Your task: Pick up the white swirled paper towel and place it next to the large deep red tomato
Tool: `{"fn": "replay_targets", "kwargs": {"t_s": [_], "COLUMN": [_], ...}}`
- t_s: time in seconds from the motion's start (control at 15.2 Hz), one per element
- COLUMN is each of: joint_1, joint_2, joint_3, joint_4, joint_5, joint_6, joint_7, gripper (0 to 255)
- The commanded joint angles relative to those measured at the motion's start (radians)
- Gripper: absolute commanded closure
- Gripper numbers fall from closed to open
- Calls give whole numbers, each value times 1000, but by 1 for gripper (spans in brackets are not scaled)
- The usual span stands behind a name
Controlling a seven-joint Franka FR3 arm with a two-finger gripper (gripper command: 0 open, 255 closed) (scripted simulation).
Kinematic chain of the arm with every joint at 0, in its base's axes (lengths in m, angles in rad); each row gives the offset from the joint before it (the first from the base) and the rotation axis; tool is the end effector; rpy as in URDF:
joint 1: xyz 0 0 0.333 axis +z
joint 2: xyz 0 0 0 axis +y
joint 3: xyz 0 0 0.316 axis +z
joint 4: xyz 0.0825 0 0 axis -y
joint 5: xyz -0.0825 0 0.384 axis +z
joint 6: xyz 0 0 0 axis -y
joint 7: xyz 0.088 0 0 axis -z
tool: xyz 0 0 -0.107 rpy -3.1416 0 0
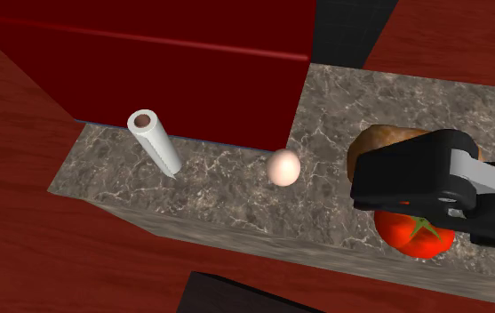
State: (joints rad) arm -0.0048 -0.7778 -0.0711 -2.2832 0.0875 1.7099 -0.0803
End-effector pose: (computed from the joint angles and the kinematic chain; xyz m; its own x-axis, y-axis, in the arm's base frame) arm 0.3222 -0.0249 0.6365 0.9775 0.0032 0.2108 0.0291 -0.9923 -0.1202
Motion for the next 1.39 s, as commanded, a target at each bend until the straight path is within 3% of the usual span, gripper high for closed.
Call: {"fn": "replay_targets", "kwargs": {"t_s": [0.0,0.73,1.32], "joint_1": [0,51,69], "joint_2": [0,191,448], "joint_3": [0,250,442], "joint_4": [0,19,143], "joint_5": [0,53,14], "joint_6": [0,140,230], "joint_7": [0,254,480], "gripper": [0,0,0]}}
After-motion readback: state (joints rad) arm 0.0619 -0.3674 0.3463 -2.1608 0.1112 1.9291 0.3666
